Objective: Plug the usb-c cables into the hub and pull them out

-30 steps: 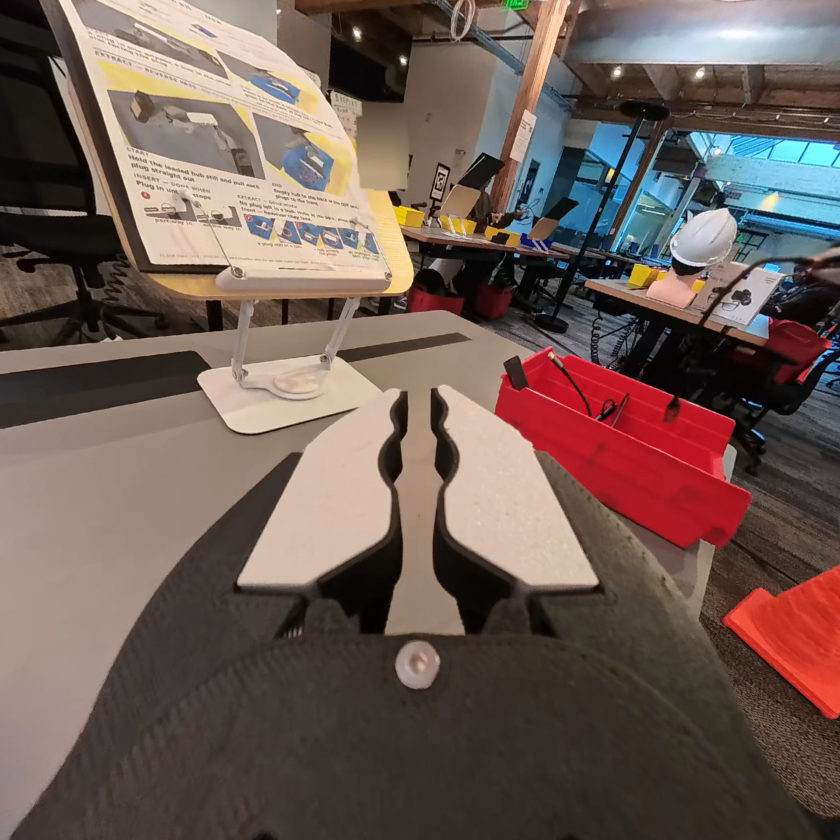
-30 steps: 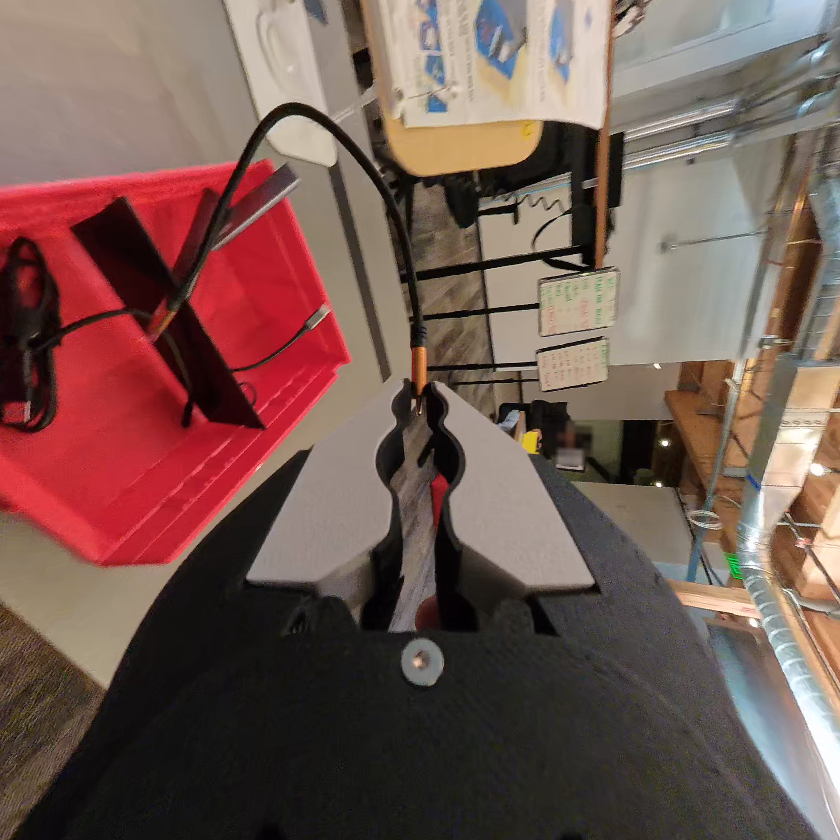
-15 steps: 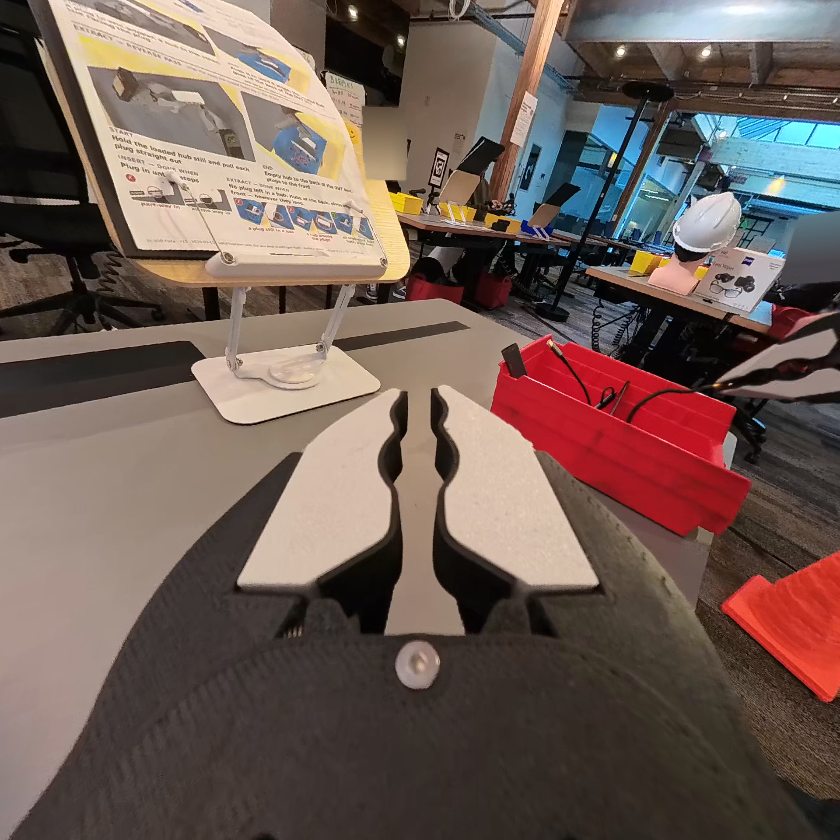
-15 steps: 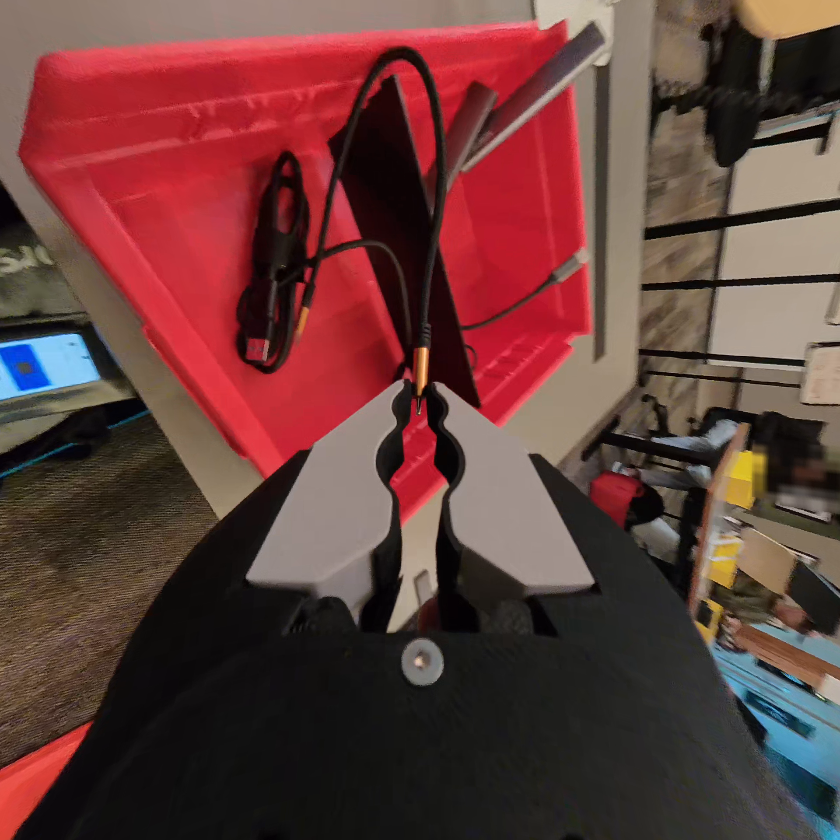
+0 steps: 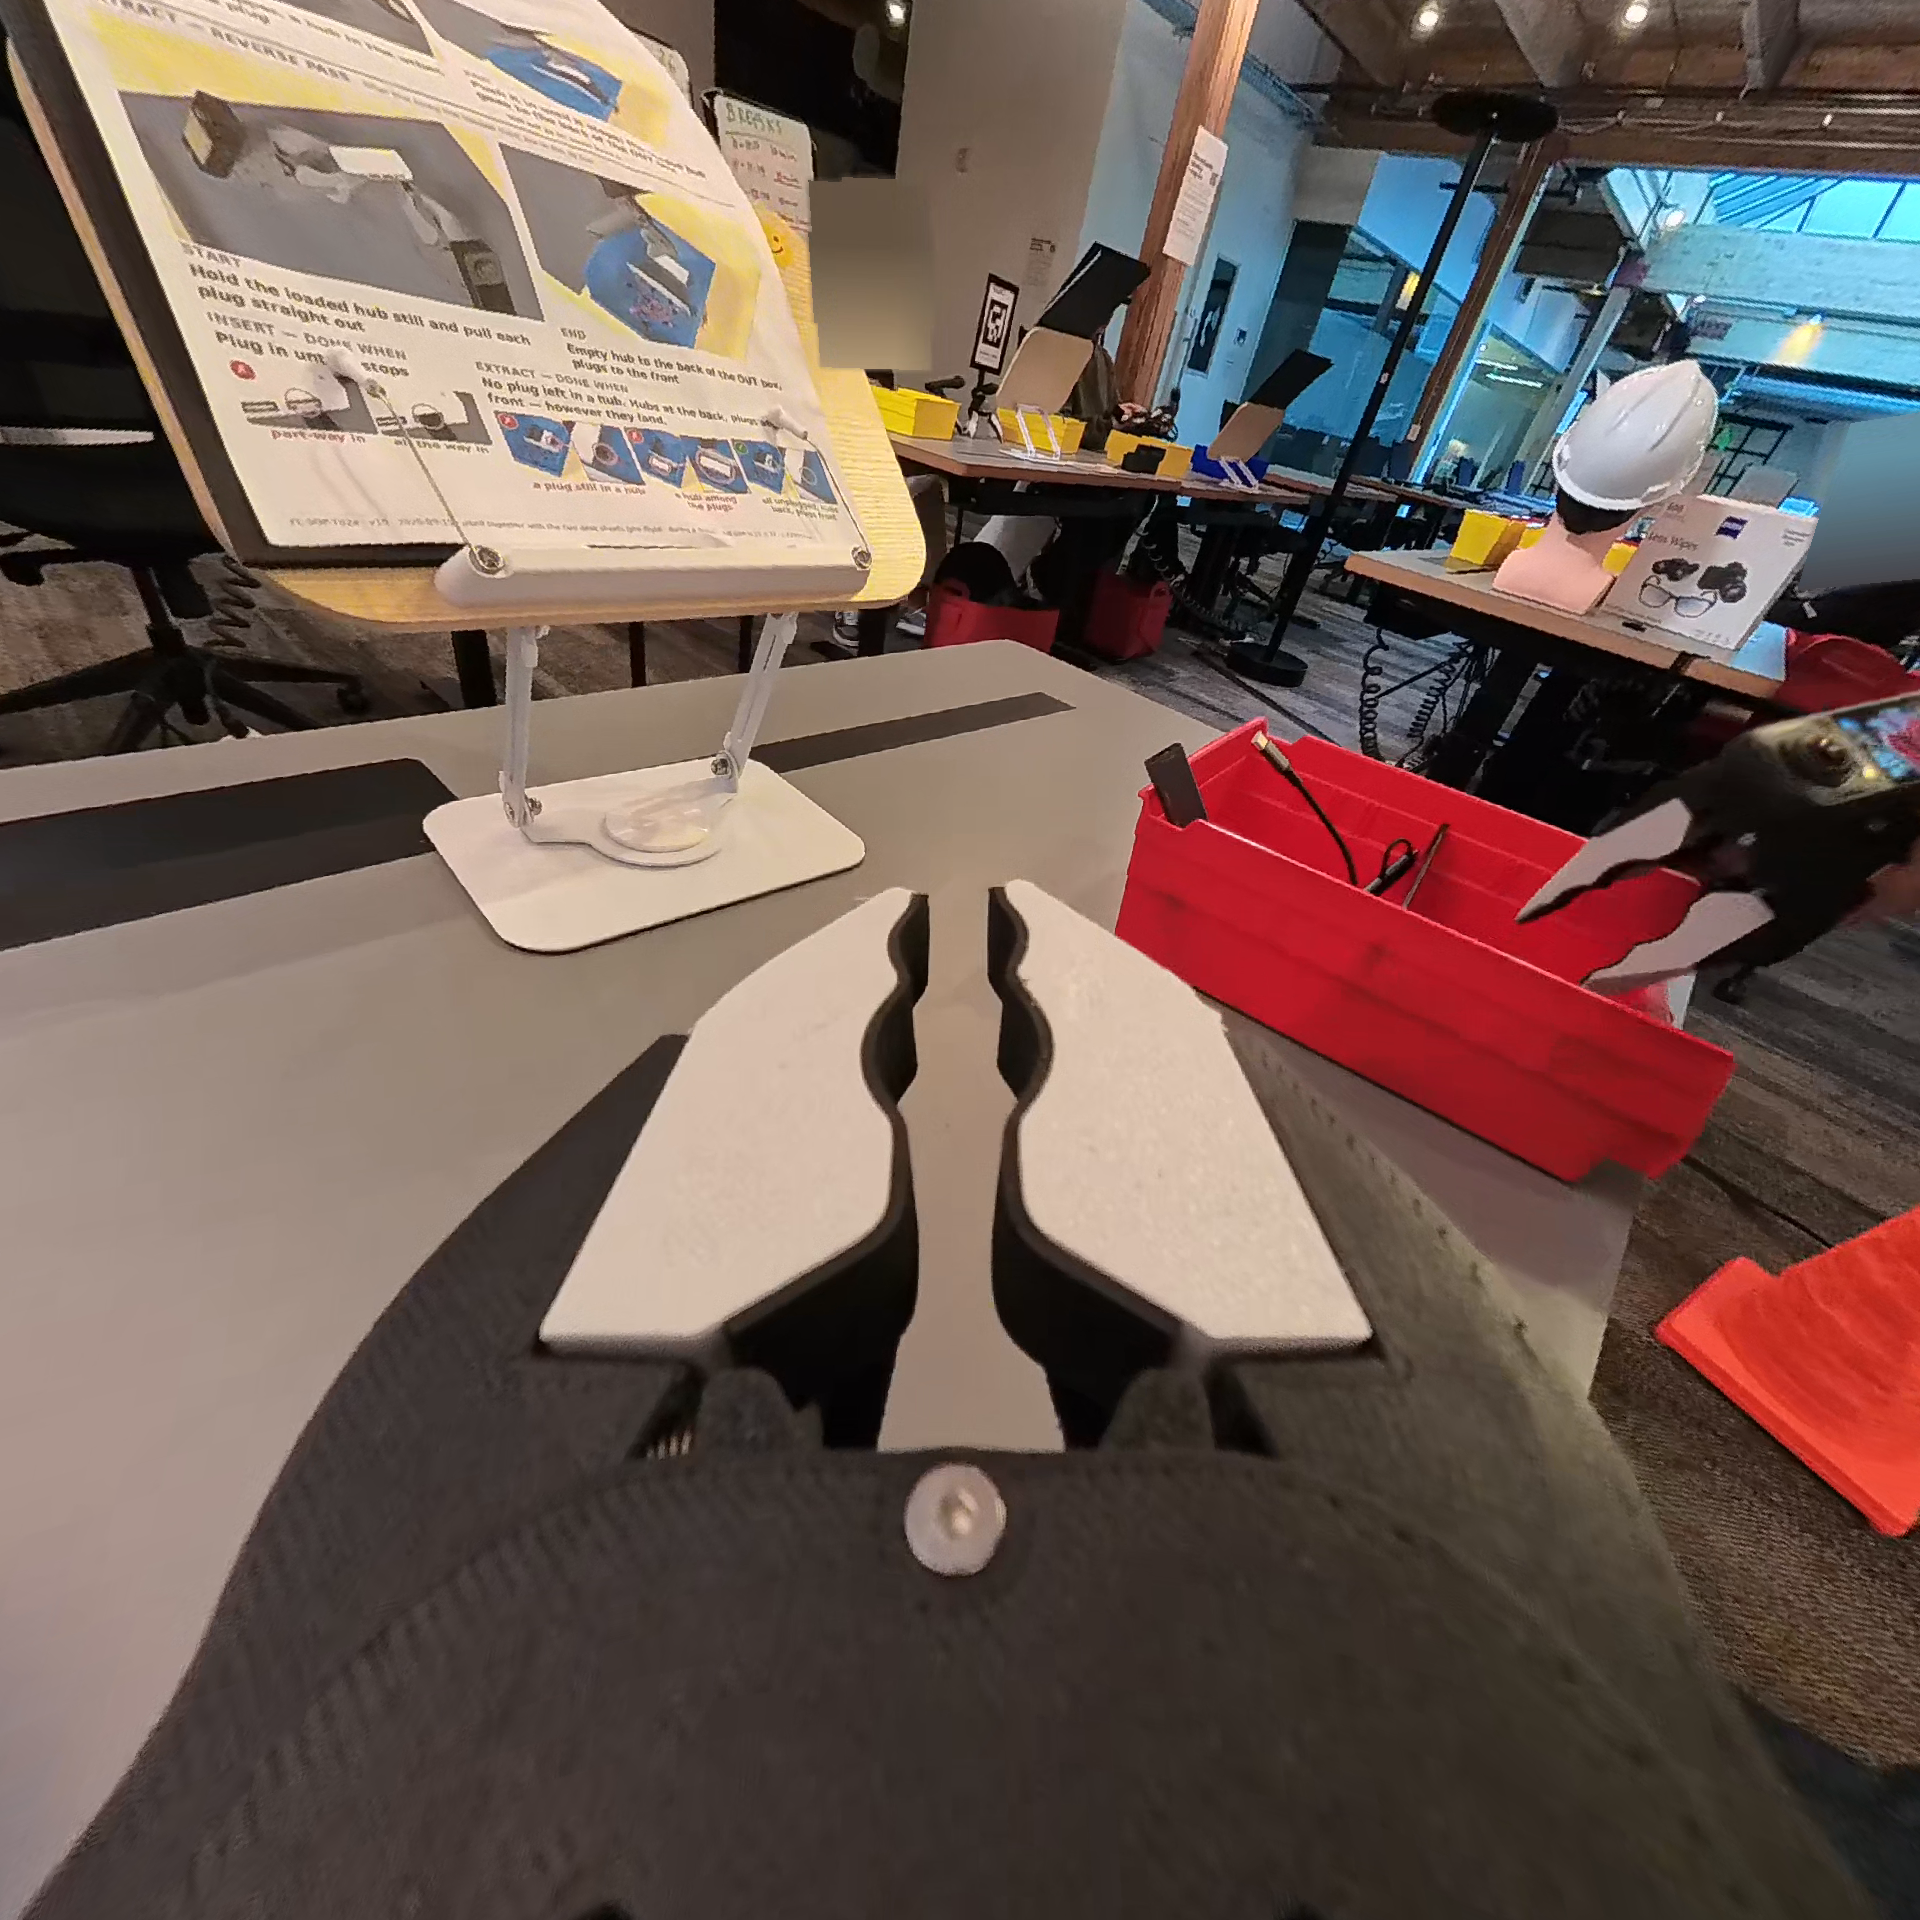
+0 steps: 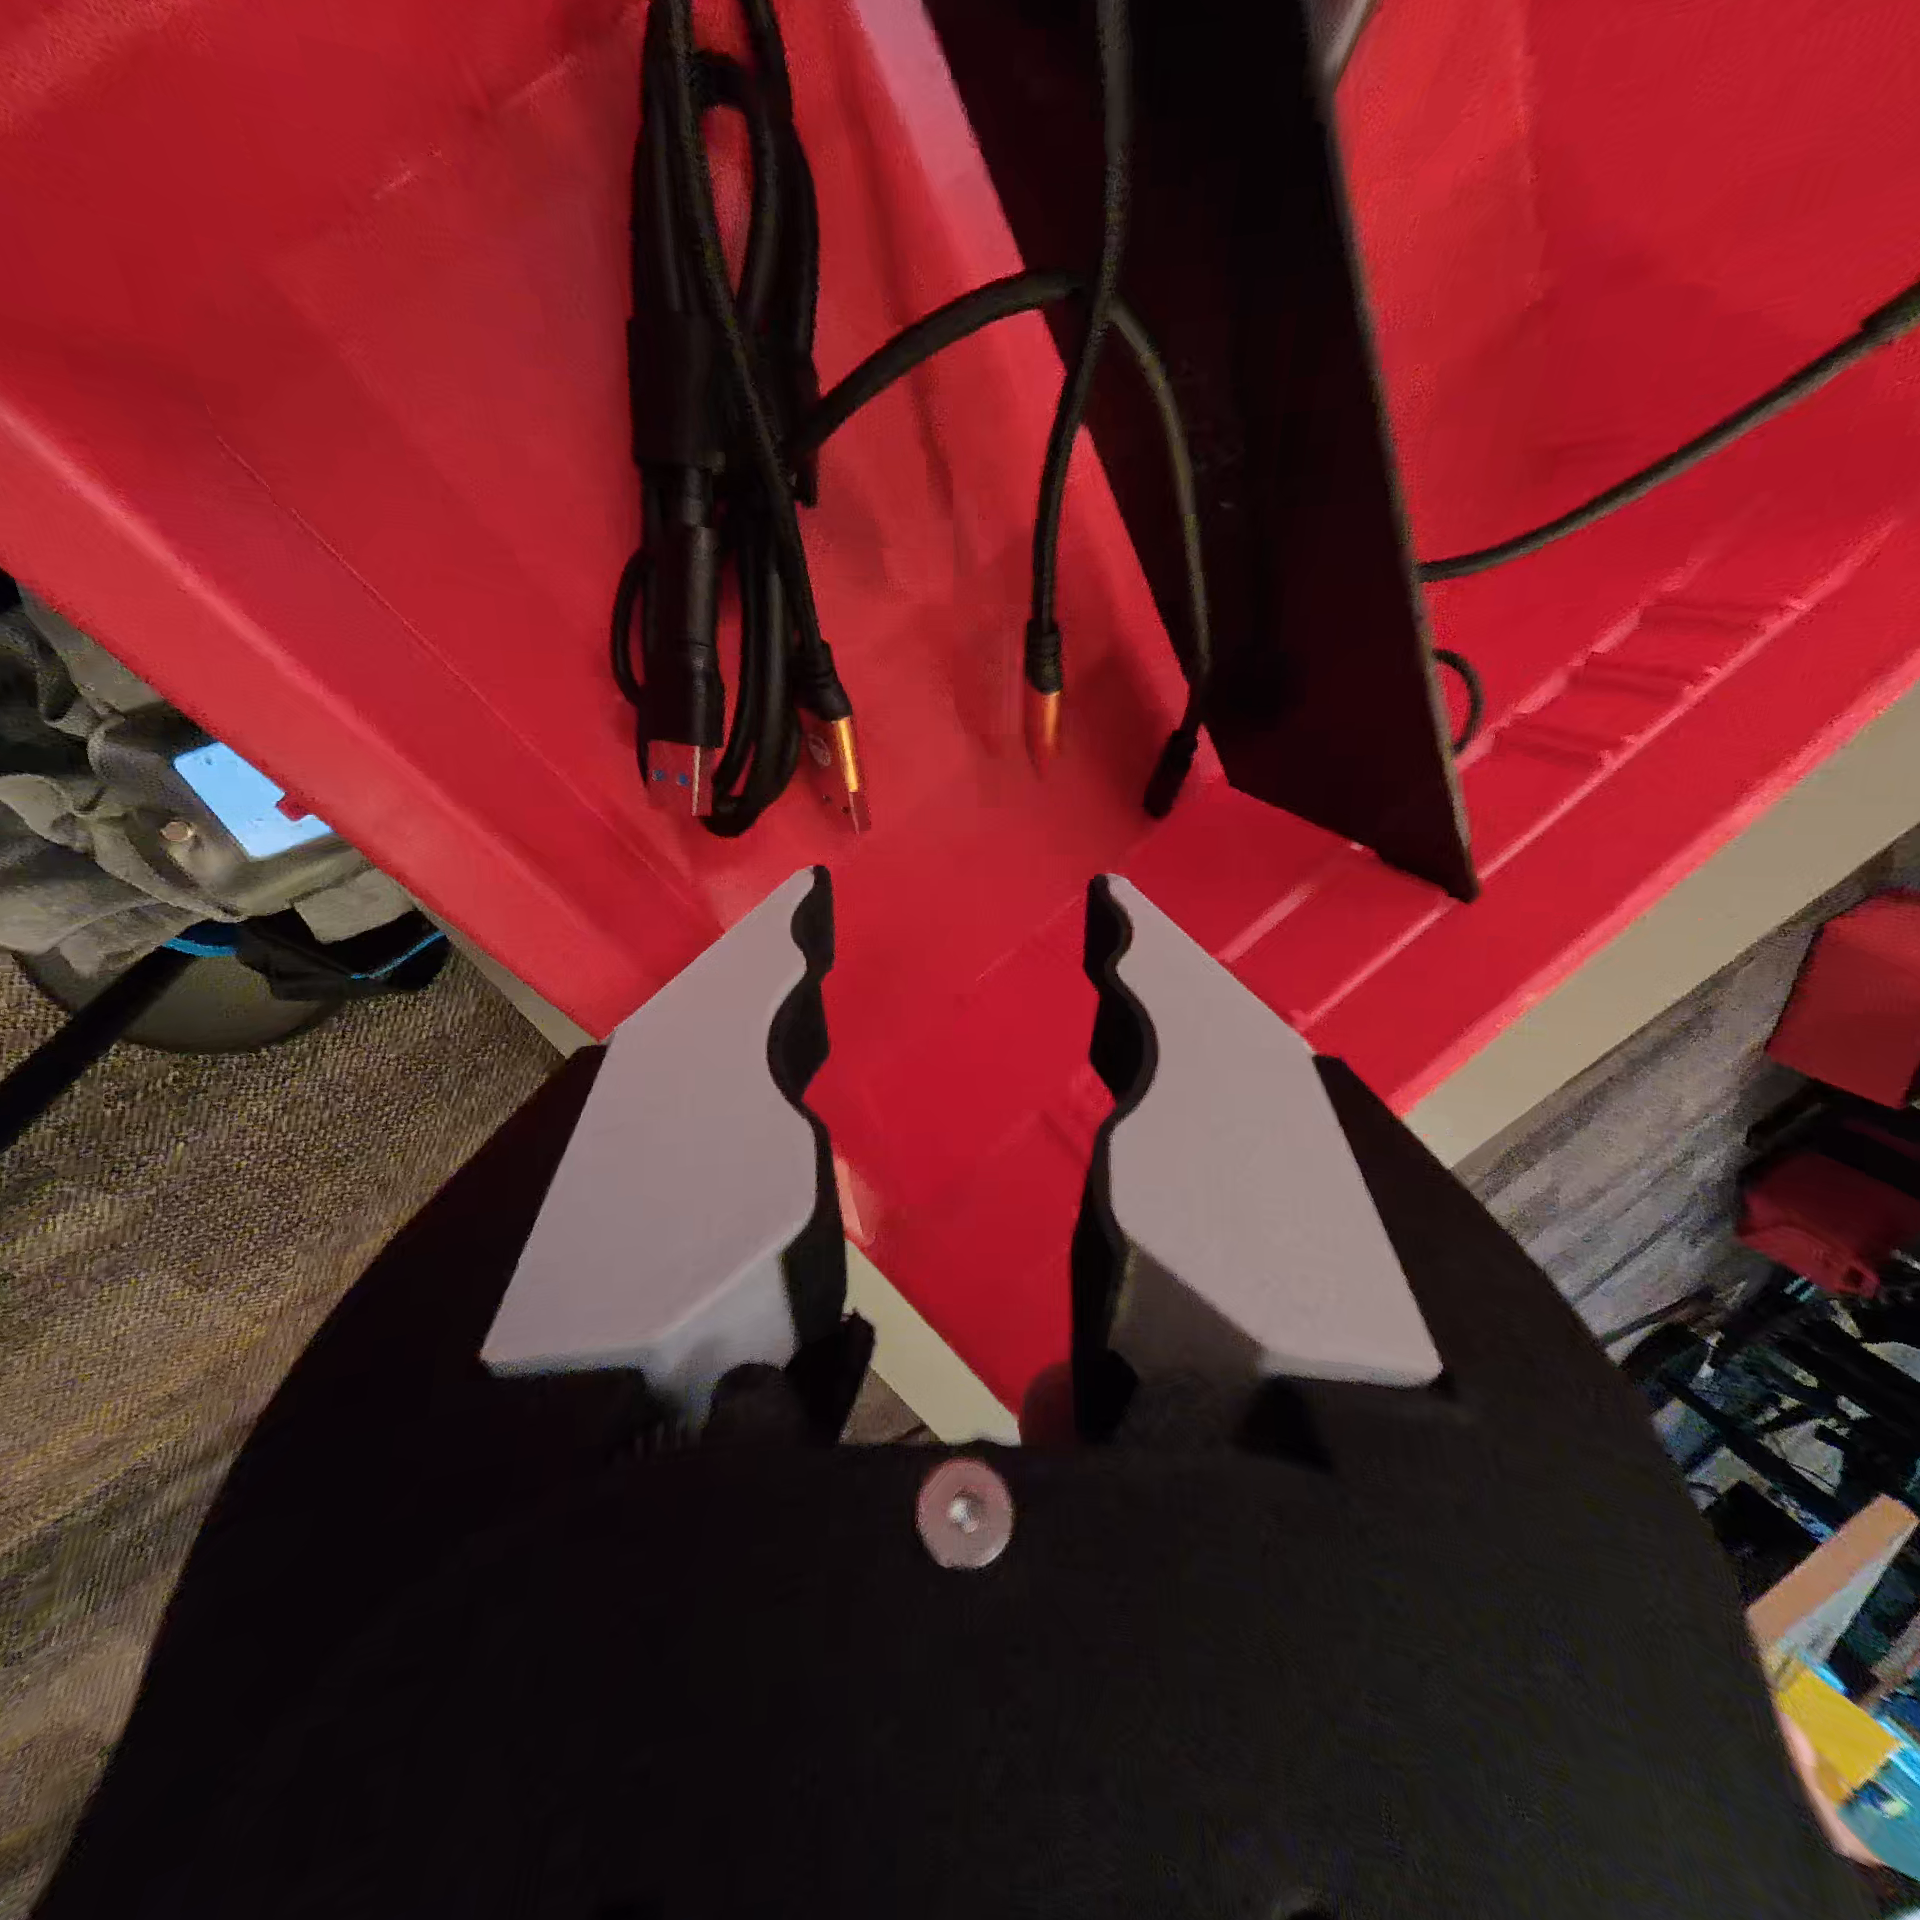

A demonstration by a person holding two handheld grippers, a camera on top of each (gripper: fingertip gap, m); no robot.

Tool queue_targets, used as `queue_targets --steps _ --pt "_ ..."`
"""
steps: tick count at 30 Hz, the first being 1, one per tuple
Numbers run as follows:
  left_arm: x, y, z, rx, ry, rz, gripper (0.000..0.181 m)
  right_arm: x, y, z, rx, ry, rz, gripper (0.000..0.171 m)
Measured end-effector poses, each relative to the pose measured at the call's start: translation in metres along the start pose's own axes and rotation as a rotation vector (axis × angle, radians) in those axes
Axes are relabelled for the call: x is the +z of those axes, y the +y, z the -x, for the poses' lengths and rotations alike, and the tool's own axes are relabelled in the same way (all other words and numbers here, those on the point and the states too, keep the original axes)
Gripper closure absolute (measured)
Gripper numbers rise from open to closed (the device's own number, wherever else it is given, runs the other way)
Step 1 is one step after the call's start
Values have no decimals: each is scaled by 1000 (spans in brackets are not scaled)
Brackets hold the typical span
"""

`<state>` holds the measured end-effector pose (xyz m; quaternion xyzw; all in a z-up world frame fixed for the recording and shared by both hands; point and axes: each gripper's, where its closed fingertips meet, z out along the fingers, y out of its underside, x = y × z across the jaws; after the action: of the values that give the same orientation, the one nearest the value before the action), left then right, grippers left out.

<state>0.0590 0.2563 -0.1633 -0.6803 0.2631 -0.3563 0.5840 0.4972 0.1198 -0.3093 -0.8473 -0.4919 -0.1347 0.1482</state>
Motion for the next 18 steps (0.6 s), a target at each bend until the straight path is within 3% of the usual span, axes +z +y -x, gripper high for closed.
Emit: queue_targets --steps 10,18 --pt "-14 -27 -9 233 -60 43 158 -70 9 -50 246 285 -212 126" --pt "-80 -76 30 457 -294 153 147 -67 43 -60 519 349 -325 110"
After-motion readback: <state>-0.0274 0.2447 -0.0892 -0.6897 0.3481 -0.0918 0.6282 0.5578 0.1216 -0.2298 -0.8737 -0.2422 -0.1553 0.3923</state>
